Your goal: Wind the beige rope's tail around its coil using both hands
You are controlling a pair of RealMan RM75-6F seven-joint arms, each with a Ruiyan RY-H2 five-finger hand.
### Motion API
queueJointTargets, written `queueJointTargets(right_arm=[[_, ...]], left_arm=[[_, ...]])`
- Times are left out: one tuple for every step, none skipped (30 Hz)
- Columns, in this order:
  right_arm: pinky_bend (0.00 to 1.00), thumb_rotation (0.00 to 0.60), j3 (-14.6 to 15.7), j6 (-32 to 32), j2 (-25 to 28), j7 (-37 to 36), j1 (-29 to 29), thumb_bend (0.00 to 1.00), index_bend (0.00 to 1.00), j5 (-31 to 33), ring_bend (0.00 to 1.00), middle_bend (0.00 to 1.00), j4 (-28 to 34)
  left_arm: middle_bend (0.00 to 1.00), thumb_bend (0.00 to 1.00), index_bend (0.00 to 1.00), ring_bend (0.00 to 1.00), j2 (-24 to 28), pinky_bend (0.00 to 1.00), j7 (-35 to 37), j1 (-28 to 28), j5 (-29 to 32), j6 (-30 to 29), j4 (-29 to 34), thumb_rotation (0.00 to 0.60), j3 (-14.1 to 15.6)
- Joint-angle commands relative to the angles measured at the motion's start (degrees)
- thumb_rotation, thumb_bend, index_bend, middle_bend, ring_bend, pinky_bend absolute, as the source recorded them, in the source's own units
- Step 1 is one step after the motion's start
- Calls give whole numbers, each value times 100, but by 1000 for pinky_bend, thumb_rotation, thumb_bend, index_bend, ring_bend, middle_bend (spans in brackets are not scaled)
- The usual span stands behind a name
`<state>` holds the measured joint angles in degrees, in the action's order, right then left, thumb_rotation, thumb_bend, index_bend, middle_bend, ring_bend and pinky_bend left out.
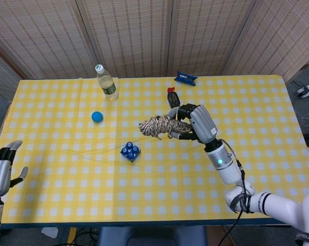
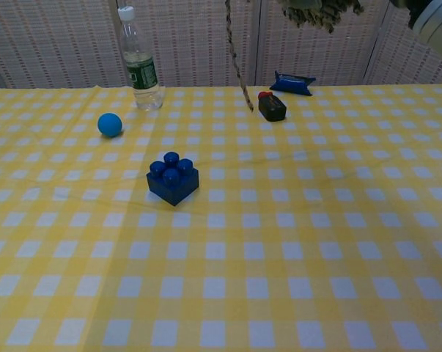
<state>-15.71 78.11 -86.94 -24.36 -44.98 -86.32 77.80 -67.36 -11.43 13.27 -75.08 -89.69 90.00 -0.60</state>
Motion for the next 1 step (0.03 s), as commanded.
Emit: queueJointTargets(right_arm=[[582,600,0,-6,-7,-8,22,264,924,8,586,756,-7]], left_arm=[[178,327,173,217,-20,289,-191,-169,-139,-166,110,600,83]])
